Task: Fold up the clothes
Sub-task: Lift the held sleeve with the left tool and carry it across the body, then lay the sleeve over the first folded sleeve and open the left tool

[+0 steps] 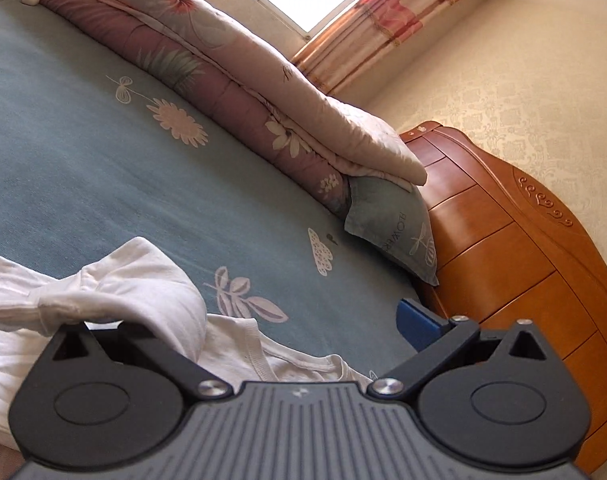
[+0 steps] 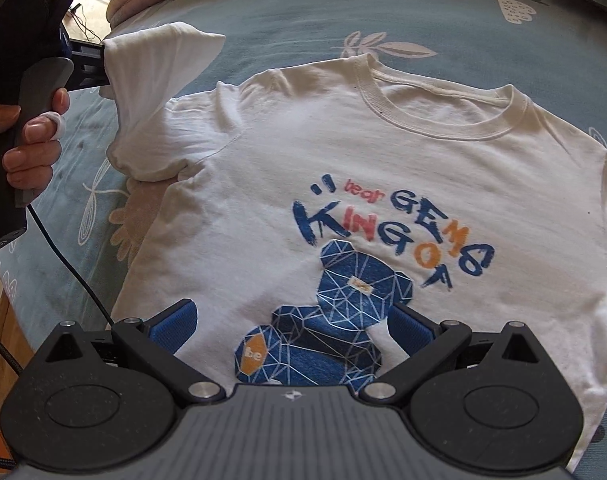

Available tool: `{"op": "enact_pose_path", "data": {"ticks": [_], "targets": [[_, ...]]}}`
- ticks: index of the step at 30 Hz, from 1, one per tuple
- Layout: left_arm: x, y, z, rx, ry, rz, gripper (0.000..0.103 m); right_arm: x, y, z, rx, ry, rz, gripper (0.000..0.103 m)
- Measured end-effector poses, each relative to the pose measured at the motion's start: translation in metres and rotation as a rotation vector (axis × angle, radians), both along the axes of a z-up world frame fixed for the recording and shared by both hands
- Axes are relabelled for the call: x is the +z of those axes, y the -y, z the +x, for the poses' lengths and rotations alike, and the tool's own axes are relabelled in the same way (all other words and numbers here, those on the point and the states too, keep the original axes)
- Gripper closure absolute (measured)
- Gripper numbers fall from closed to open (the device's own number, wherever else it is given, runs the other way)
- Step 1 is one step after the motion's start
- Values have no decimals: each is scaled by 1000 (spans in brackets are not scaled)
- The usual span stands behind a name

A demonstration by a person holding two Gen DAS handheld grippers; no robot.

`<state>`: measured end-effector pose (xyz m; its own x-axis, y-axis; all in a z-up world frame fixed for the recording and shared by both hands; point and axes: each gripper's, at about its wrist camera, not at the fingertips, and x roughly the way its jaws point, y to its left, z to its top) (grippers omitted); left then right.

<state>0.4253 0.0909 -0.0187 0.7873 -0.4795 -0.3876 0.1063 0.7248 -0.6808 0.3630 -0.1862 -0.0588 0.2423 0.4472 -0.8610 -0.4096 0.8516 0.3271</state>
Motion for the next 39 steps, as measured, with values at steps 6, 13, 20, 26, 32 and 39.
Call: {"op": "enact_pose_path", "data": {"ticks": [6,13,20,26,32,39], "targets": [[-3,38,3,-41,-21,-4,1,1,28,0,-14,1,0,0],[-7,75,10,-69,-42,-16,1,0,53,0,-36,0,13,0],[-10,112,17,-125,-49,1,1,-1,78,-4,-67,1,18,0],[-14,141,20,-179,-56,16,1,-1,97,-8,-91,5,16,0],[-18,164,24,-225,-66,39,1,-1,108,-13,-104,-2,11,0],[-18,180,27,-258,-66,54,1,-2,112,-18,-117,-10,17,0]]}}
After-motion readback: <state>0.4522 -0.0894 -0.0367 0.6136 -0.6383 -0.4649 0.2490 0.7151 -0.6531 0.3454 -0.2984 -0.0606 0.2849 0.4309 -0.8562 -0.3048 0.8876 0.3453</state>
